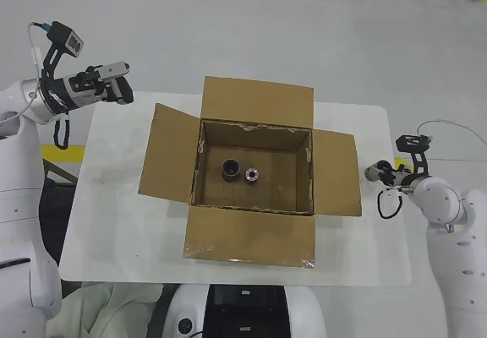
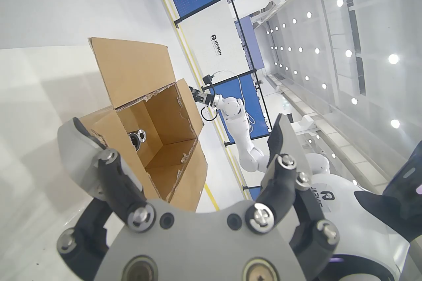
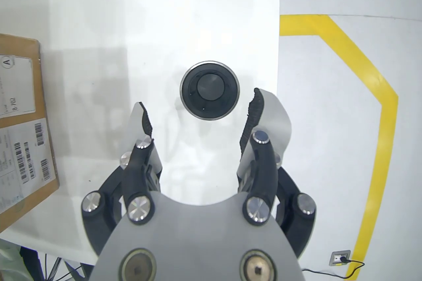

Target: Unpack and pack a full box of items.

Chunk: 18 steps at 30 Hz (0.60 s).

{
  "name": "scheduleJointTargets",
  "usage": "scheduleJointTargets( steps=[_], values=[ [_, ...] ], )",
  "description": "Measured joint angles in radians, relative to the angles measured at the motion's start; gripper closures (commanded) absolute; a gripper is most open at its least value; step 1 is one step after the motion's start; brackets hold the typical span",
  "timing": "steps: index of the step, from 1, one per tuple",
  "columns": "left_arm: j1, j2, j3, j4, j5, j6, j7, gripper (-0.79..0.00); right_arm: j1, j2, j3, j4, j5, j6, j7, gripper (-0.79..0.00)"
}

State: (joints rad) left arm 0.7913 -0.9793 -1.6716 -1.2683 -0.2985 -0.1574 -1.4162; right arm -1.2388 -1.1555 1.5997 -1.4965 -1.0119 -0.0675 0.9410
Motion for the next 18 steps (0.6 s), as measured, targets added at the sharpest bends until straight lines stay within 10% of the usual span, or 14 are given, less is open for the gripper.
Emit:
scheduleJointTargets(
  steps=[18],
  values=[
    [0.000, 0.000, 0.000, 0.000, 0.000, 0.000, 0.000, -0.785, 0.112, -0.001, -0.089, 0.136, -0.078, 0.052, -0.008, -0.643]
  ],
)
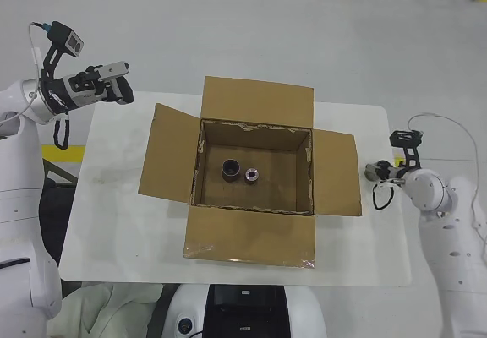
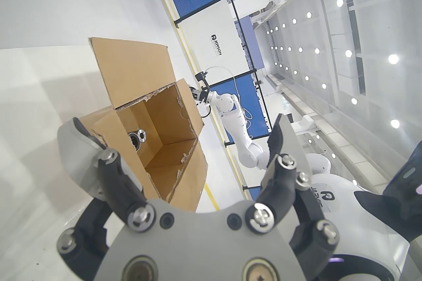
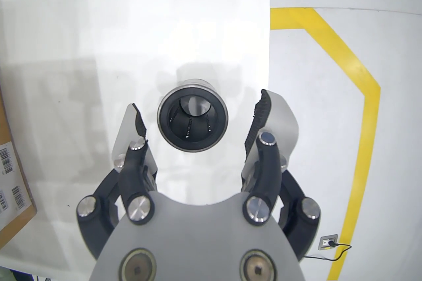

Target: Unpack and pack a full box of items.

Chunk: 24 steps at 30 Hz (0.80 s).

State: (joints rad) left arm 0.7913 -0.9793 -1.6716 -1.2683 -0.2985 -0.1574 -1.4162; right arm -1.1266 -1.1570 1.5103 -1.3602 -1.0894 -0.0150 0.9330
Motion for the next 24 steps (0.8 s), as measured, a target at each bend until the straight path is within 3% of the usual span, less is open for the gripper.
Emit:
scheduleJointTargets(
  steps=[4, 7, 8, 10, 16, 24],
  values=[
    [0.000, 0.000, 0.000, 0.000, 0.000, 0.000, 0.000, -0.785, 0.020, -0.002, -0.017, 0.023, -0.006, 0.014, 0.008, -0.714],
    [0.000, 0.000, 0.000, 0.000, 0.000, 0.000, 0.000, -0.785, 0.031, -0.002, -0.026, 0.037, -0.003, 0.017, 0.012, -0.680],
    [0.000, 0.000, 0.000, 0.000, 0.000, 0.000, 0.000, -0.785, 0.035, -0.002, -0.028, 0.042, -0.002, 0.016, 0.011, -0.619],
    [0.000, 0.000, 0.000, 0.000, 0.000, 0.000, 0.000, -0.785, 0.039, -0.002, -0.031, 0.048, -0.001, 0.016, 0.011, -0.385],
    [0.000, 0.000, 0.000, 0.000, 0.000, 0.000, 0.000, -0.785, 0.046, -0.001, -0.035, 0.062, 0.009, 0.015, 0.011, -0.018],
    [0.000, 0.000, 0.000, 0.000, 0.000, 0.000, 0.000, -0.785, 0.027, 0.003, -0.029, 0.027, 0.012, 0.018, 0.011, 0.000]
  ],
)
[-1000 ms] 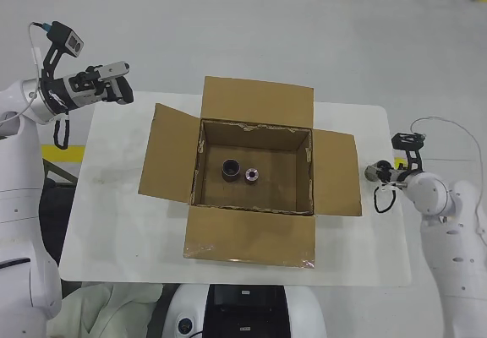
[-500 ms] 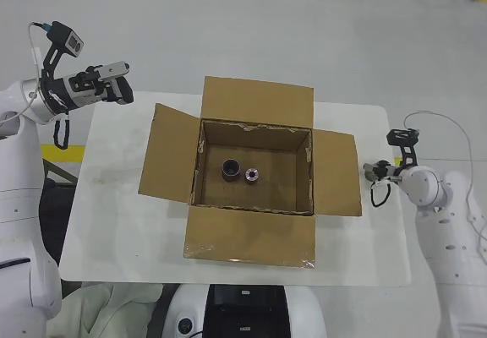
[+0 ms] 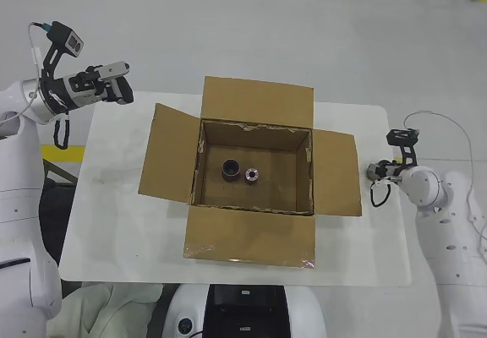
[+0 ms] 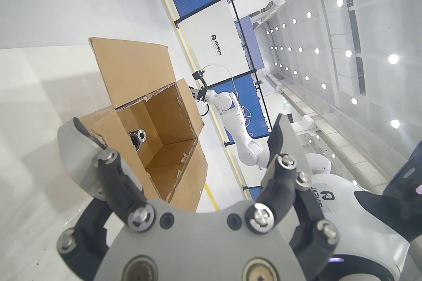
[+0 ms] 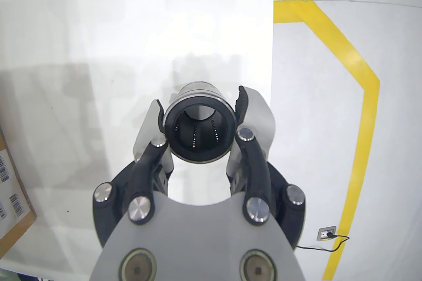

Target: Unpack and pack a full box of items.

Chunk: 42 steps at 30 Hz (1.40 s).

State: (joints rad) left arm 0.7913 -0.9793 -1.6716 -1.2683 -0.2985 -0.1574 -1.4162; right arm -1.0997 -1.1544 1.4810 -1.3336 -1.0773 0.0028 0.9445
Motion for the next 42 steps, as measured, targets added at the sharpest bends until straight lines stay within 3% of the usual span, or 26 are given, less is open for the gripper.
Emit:
scheduleJointTargets(
  steps=[26, 35, 42],
  values=[
    [0.000, 0.000, 0.000, 0.000, 0.000, 0.000, 0.000, -0.785, -0.194, 0.021, 0.094, -0.568, -0.029, 0.064, 0.060, 0.000],
    [0.000, 0.000, 0.000, 0.000, 0.000, 0.000, 0.000, -0.785, -0.195, 0.019, 0.040, -0.762, -0.044, 0.053, 0.067, 0.000],
    [0.000, 0.000, 0.000, 0.000, 0.000, 0.000, 0.000, -0.785, -0.163, 0.014, -0.057, -0.814, -0.041, 0.020, 0.087, 0.000]
  ],
)
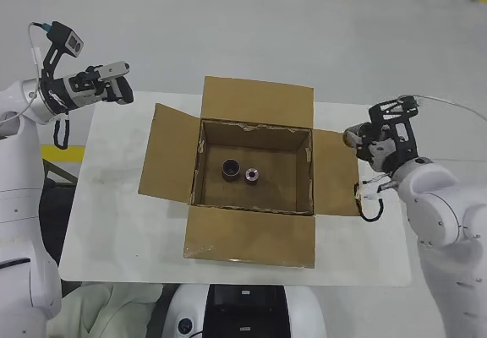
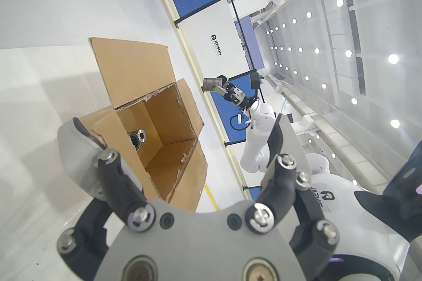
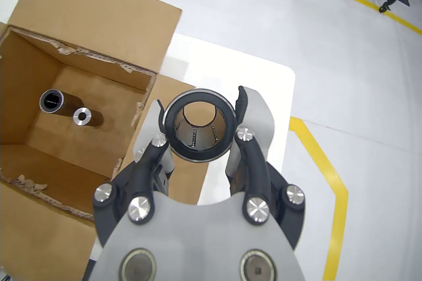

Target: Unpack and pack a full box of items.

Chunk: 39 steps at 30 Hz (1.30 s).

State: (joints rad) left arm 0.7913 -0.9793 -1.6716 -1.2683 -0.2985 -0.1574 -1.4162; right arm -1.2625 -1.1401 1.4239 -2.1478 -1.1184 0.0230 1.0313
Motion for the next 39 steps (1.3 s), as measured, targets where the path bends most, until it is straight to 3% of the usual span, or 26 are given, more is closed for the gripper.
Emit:
scheduleJointTargets(
  steps=[10, 29, 39],
  values=[
    [0.000, 0.000, 0.000, 0.000, 0.000, 0.000, 0.000, -0.785, 0.054, -0.009, -0.163, 0.002, -0.020, -0.077, 0.054, 0.000],
    [0.000, 0.000, 0.000, 0.000, 0.000, 0.000, 0.000, -0.785, 0.229, -0.042, -0.391, 0.201, 0.004, -0.200, 0.063, 0.000],
    [0.000, 0.000, 0.000, 0.000, 0.000, 0.000, 0.000, -0.785, 0.303, -0.067, -0.482, 0.326, 0.027, -0.205, 0.044, 0.000]
  ],
)
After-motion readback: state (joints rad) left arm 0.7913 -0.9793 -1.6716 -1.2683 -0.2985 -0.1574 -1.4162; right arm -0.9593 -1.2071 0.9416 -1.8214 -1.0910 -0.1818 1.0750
